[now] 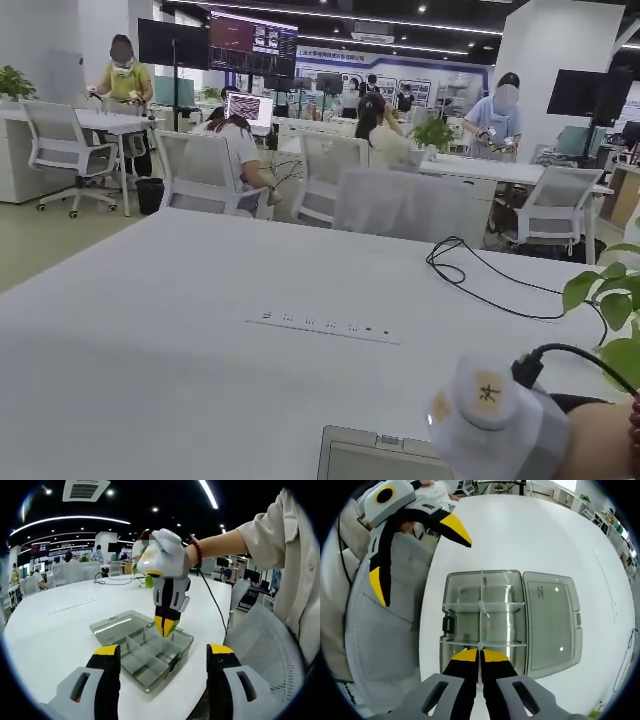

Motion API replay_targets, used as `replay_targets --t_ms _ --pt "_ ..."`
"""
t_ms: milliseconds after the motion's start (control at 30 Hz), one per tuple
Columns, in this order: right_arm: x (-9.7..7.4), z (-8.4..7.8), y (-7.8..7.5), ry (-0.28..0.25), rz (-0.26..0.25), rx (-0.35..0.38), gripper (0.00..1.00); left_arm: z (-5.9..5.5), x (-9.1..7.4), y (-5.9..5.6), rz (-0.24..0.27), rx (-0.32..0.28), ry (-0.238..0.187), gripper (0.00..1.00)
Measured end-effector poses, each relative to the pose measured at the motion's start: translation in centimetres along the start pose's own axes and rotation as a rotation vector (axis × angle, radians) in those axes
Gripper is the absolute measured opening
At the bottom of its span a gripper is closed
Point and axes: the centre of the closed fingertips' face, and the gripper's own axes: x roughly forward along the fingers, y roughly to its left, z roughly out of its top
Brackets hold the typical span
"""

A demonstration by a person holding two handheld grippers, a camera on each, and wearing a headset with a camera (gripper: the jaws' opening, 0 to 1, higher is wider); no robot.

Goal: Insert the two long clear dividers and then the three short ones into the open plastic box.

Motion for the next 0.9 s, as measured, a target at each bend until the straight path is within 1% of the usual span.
replay_targets --t_ms 67,567,800,900 --pt "0.2 -0.1 0.0 -0.004 0.003 0.013 0.03 0.0 0.0 -0.1 -0.001 -0.002 0.001 0.7" --pt "2.1 -0.8 -0.3 -0.009 0.002 0.034 0.03 -0.1 0.0 0.2 0.01 -0.006 0.005 0.7" --pt "2.1 -0.8 -0.3 -0.032 0.004 0.042 0.03 -0.2 0.0 0.3 0.015 -0.006 0.009 0.7" --pt "2.1 -0.8 -0.3 -0.041 -0.005 0.064 0.04 -0.3 0.0 0.4 0.018 -0.002 0.014 0.7"
